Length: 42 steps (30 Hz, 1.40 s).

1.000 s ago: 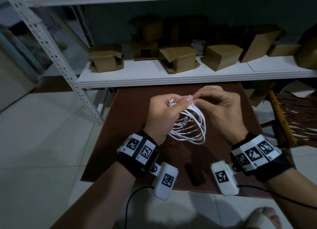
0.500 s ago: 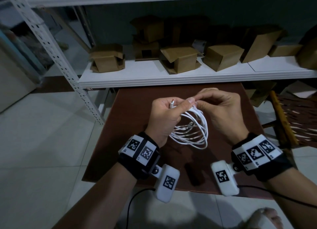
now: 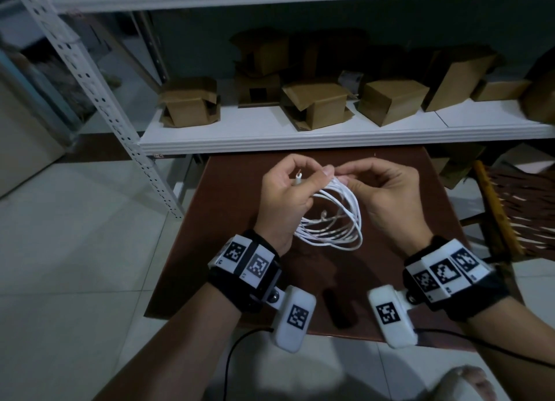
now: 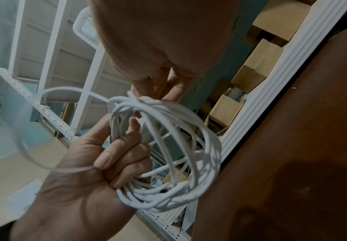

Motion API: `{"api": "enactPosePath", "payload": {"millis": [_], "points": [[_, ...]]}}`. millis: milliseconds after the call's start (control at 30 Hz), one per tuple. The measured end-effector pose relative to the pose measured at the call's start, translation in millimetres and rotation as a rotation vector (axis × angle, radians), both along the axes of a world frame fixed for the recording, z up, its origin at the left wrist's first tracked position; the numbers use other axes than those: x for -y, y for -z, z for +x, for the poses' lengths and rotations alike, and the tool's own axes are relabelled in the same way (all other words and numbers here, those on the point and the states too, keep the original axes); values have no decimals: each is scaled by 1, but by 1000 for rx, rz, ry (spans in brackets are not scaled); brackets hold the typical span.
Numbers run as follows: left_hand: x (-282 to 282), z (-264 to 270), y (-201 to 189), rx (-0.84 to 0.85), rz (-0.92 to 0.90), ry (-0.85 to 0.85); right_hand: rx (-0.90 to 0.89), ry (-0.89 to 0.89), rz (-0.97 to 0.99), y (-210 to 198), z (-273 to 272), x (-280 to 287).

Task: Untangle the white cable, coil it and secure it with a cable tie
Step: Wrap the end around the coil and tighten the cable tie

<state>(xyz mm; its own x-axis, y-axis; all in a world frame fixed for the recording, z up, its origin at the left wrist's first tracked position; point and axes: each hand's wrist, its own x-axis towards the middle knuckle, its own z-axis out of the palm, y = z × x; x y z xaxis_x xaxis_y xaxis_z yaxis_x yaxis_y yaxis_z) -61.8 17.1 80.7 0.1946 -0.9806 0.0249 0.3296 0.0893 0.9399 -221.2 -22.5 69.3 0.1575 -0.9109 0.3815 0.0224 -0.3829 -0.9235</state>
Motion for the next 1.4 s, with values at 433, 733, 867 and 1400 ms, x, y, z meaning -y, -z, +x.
{"api": "enactPosePath", "payload": {"millis": [433, 733, 867, 1400], "points": [[8, -2, 12, 65, -115, -74, 57, 30, 33, -1, 1, -2], [11, 0, 17, 55, -148, -26, 64, 10, 42, 0, -2, 2], [10, 2, 15, 61, -143, 0, 117, -9, 85, 1, -1, 1], [11, 4, 17, 106, -215, -8, 104, 8, 78, -10, 3, -7]]}}
